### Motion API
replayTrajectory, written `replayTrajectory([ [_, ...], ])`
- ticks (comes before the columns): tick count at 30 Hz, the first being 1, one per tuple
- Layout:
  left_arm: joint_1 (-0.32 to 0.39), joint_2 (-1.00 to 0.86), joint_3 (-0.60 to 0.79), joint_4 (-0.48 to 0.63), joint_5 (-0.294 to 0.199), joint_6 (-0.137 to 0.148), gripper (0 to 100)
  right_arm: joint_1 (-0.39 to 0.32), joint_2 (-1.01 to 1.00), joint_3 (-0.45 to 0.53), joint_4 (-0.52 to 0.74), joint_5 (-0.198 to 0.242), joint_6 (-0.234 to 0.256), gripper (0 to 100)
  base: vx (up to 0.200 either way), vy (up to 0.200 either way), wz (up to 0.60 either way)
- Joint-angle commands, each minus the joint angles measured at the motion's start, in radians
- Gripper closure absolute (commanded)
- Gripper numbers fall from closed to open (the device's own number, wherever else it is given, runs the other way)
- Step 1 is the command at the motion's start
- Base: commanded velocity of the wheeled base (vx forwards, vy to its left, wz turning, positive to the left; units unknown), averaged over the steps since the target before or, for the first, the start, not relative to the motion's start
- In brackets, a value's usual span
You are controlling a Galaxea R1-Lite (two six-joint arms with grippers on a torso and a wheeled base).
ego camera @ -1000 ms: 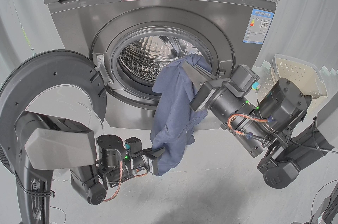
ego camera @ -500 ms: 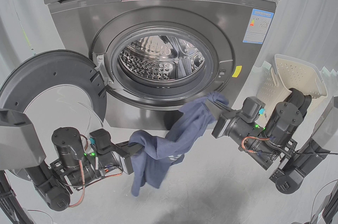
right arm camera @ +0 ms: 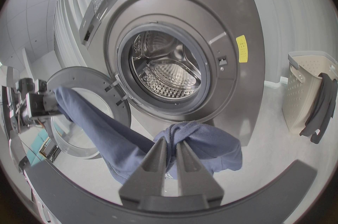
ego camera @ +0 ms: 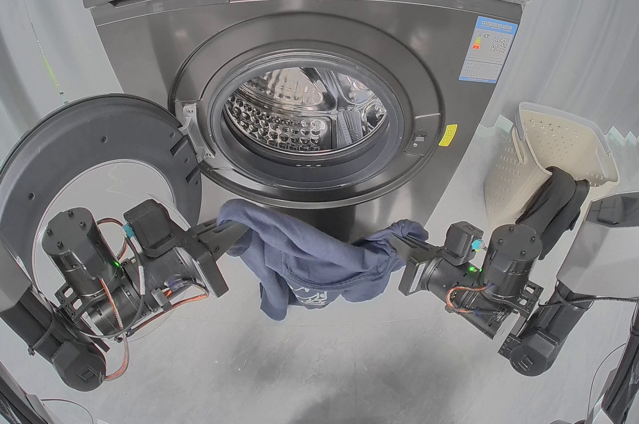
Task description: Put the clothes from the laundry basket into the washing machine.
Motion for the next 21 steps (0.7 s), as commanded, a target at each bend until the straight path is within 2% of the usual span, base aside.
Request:
replayTrajectory([
  [1,-0.001,-0.01,-0.026,-0.001,0.001,-0.002,100,0.003,0.06,0.003,0.0,0.0,-0.004,0,0.0,0.0,0.0],
  [5,-0.002,-0.005,-0.032,-0.001,0.001,-0.002,100,0.006,0.072,0.016,0.002,0.002,-0.007,0,0.0,0.0,0.0],
  [6,-0.002,-0.004,-0.044,-0.001,0.004,-0.004,100,0.02,0.078,0.055,0.002,0.01,-0.013,0,0.0,0.0,0.0],
  [9,-0.002,-0.004,-0.054,0.0,0.005,-0.005,100,0.046,0.083,0.092,0.002,0.014,-0.026,0,0.0,0.0,0.0],
  [11,-0.001,-0.002,-0.067,0.0,0.005,-0.021,100,0.078,0.097,0.132,0.0,0.023,-0.032,0,0.0,0.0,0.0],
  [14,-0.001,0.001,-0.078,0.0,0.009,-0.042,100,0.099,0.095,0.141,0.002,0.027,-0.033,0,0.0,0.0,0.0],
  [18,-0.001,0.013,-0.087,0.0,0.025,-0.044,100,0.124,0.091,0.138,0.0,0.062,-0.036,0,0.0,0.0,0.0],
  [21,-0.002,0.025,-0.097,0.0,0.05,-0.044,100,0.148,0.091,0.123,0.0,0.068,-0.046,0,0.0,0.0,0.0],
])
